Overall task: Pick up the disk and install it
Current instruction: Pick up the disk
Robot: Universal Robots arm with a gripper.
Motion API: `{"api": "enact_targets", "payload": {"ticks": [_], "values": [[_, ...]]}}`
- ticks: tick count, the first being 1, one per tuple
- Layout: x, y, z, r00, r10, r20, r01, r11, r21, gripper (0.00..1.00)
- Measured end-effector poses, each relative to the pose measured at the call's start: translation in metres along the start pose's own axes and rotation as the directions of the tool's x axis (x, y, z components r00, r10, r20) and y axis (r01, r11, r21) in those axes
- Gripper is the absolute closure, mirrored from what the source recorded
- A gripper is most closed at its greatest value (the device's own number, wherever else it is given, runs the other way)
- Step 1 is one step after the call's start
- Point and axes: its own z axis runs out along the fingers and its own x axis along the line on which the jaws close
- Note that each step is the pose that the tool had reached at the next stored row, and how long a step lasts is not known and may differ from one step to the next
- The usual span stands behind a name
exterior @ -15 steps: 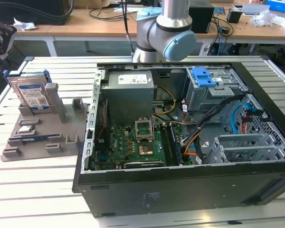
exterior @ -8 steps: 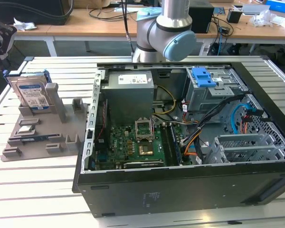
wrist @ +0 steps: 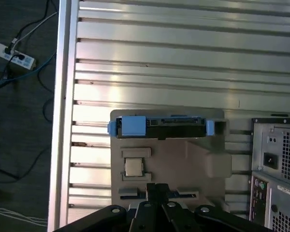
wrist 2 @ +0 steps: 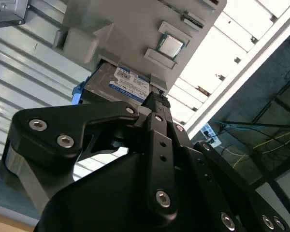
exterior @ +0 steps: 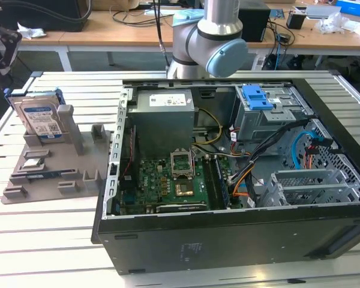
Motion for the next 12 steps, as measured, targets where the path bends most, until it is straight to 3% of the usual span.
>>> {"api": "enact_targets", "payload": {"ticks": [3,5,7,9,12], "values": [[0.0000,0.0000,0.0000,0.9958,-0.092,0.0000,0.092,0.9958,-0.0025,0.89],[0.0000,0.0000,0.0000,0.9846,-0.175,0.0002,0.175,0.9846,-0.0046,0.89],[0.0000,0.0000,0.0000,0.9798,-0.200,0.0003,0.200,0.9798,-0.0053,0.89],[0.0000,0.0000,0.0000,0.9705,-0.241,0.0005,0.241,0.9705,-0.0064,0.89],[0.0000,0.0000,0.0000,0.9615,-0.275,0.0007,0.275,0.9614,-0.0073,0.89]]}}
